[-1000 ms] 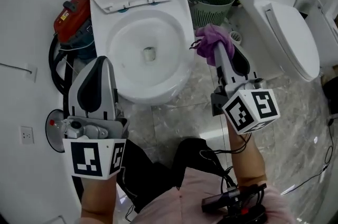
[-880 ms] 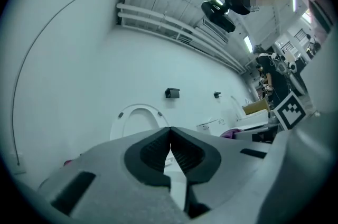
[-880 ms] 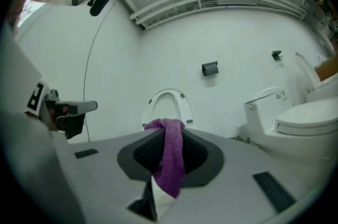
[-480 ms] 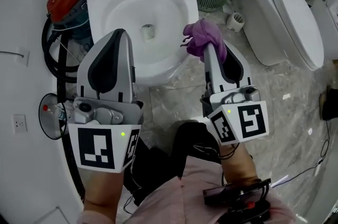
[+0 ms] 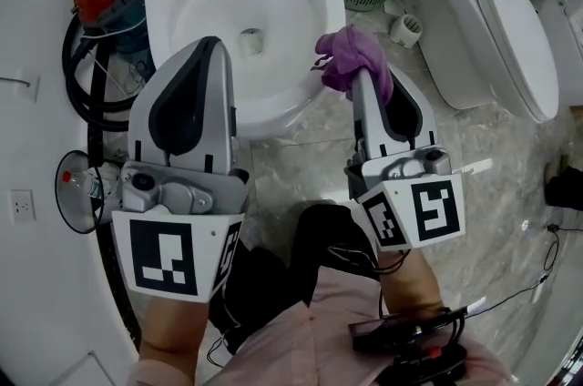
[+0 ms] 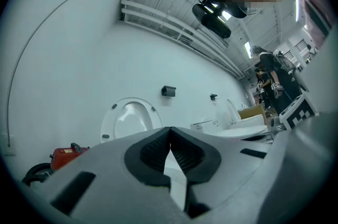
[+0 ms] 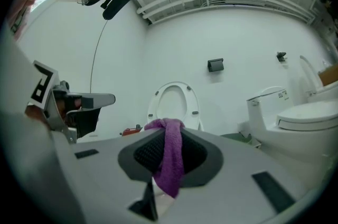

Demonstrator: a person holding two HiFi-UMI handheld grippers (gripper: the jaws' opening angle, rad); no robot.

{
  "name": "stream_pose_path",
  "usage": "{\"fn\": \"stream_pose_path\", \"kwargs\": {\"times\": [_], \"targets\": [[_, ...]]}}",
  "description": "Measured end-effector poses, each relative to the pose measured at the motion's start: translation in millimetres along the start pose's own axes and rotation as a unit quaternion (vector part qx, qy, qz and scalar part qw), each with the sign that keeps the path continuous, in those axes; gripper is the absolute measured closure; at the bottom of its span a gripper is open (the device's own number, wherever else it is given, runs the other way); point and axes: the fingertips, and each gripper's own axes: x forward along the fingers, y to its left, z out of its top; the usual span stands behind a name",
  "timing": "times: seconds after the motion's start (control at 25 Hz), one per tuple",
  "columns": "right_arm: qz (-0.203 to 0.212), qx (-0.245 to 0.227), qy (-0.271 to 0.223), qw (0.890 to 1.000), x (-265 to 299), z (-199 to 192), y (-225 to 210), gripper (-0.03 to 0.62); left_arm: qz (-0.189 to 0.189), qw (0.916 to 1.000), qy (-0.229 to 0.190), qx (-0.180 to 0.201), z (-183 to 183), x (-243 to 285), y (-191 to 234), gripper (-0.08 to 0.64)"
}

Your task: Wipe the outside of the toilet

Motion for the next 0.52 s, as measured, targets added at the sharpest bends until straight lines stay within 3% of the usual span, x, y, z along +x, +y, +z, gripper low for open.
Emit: {"fn": "stream_pose_path", "kwargs": {"times": [0.52], "targets": [[-0.001,-0.010,0.006,1.000,3.2,-11.0,4.7,0.532,-0.005,1.0000,-0.002,-0.002,-6.8,0.2,1.2,0.552]]}}
